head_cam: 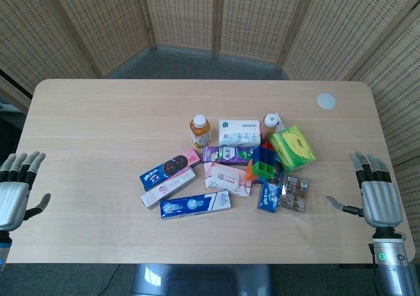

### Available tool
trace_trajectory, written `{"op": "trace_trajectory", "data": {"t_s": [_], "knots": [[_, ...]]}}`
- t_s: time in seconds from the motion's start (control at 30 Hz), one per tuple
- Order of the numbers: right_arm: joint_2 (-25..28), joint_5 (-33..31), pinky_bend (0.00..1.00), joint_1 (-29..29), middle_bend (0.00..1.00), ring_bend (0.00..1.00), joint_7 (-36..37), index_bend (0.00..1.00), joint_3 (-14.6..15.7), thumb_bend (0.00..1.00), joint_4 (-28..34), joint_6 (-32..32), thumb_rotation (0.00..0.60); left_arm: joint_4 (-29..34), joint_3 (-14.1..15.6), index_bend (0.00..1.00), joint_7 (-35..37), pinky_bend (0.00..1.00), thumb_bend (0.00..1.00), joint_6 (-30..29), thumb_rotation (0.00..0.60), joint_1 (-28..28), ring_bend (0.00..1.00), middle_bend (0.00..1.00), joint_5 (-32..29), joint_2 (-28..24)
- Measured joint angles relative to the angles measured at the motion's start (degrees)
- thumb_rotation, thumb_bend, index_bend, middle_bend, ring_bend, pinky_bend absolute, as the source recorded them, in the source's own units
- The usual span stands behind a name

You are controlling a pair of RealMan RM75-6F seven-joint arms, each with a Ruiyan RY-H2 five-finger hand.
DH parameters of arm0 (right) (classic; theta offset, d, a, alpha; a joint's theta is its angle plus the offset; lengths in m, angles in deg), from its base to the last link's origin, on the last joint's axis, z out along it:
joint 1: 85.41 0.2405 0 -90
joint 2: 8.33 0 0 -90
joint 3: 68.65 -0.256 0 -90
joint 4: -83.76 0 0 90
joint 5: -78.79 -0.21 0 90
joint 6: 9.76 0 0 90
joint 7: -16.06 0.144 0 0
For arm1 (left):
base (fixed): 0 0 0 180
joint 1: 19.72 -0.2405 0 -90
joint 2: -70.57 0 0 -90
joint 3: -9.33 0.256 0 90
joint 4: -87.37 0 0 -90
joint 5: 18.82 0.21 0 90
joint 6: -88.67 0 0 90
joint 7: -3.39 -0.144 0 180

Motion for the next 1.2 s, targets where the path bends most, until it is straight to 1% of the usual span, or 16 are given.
{"op": "trace_trajectory", "data": {"t_s": [0.4, 0.5, 0.67, 0.8, 0.9, 1.13, 1.2], "knots": [[0.0, 0.3, 0.0, -0.4, 0.0, 0.0, 1.2, 0.0, 0.1, 0.03, 0.2, 0.2, 0.312, 0.9, 0.3, 0.0, -1.0, 0.0, 0.36, 1.9, 0.6, 0.8, 0.0, 0.0, -1.0, -0.8], [-0.1, 0.2, 0.0, -0.5, 0.0, 0.0, 1.3, 0.0, 0.1, 0.03, 0.2, 0.1, 0.314, 0.9, 0.1, 0.0, -1.7, 0.0, 0.36, 3.6, 0.6, 1.7, 0.0, 0.0, -2.2, -0.3], [0.1, 0.3, 0.0, -0.4, 0.0, 0.0, 1.3, 0.0, -0.1, 0.03, 0.4, 0.0, 0.317, 0.2, -0.4, 0.0, -4.0, 0.0, 0.36, 8.2, 0.6, 4.3, 0.0, 0.0, -4.9, 2.3], [0.6, 0.3, 0.0, -0.7, 0.0, 0.0, 1.6, 0.0, 0.0, 0.03, 0.7, 0.3, 0.313, -1.4, -0.8, 0.0, -7.1, 0.0, 0.34, 11.7, 0.6, 6.8, 0.0, 0.0, -7.4, 6.3], [1.0, 0.2, 0.0, -1.3, 0.0, 0.0, 1.9, 0.0, 0.0, 0.03, 0.9, 0.9, 0.314, -3.7, -1.3, 0.0, -9.5, 0.0, 0.32, 13.6, 0.6, 8.8, 0.0, 0.0, -8.9, 10.4], [2.1, -0.1, 0.0, -2.7, 0.0, 0.0, 2.5, 0.0, 0.3, 0.03, 1.7, 2.1, 0.313, -12.5, -2.9, 0.0, -13.7, 0.0, 0.3, 17.5, 0.6, 14.0, 0.0, 0.0, -12.3, 22.3], [2.4, -0.1, 0.0, -3.0, 0.0, 0.0, 2.6, 0.0, 0.3, 0.03, 1.9, 2.4, 0.316, -14.6, -3.6, 0.0, -14.4, 0.0, 0.29, 18.6, 0.6, 15.6, 0.0, 0.0, -13.4, 24.9]]}}
